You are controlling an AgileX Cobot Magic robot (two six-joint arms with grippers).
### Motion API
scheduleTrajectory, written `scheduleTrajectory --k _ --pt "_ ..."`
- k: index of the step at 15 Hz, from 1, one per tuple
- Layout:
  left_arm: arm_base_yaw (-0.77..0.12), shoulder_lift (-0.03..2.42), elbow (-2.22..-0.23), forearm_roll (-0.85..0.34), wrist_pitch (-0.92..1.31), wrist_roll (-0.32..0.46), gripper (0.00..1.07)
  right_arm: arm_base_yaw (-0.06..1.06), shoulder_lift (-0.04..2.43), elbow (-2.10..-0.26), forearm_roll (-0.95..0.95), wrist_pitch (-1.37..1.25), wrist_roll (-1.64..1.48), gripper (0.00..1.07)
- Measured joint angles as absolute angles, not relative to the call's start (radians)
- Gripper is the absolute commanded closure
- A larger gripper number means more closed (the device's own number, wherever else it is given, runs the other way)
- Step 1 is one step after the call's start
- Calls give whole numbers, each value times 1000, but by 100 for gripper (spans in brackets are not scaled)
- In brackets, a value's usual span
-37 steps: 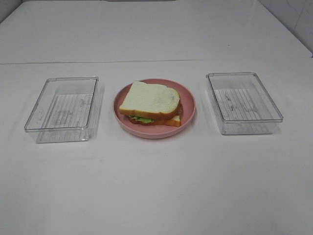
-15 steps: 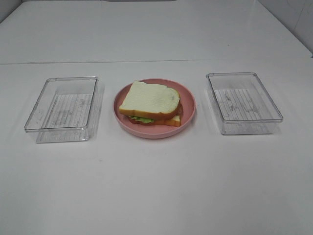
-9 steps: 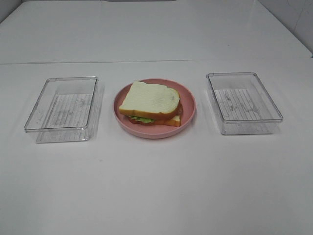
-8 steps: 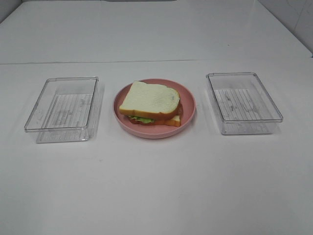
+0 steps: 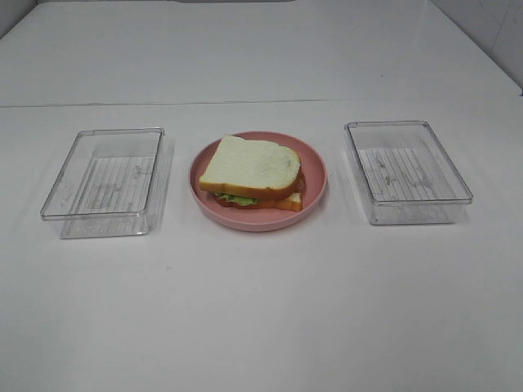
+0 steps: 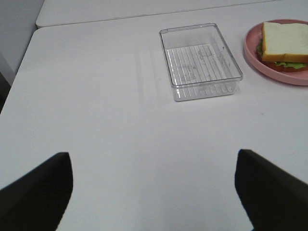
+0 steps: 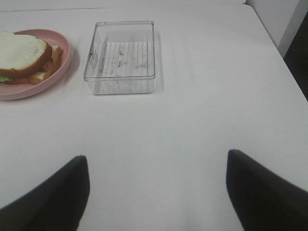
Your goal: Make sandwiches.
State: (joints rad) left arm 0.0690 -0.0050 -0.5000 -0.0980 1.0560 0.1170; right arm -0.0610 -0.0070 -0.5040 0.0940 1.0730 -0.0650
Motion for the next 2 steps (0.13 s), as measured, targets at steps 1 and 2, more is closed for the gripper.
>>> scheduleTrajectory --k 1,2 --pt "69 -5 -500 -98 1056 117 20 -61 -7 -504 94 1073 -65 33" --pt "69 -5 -500 -98 1056 117 20 -61 -7 -504 94 1073 -65 33"
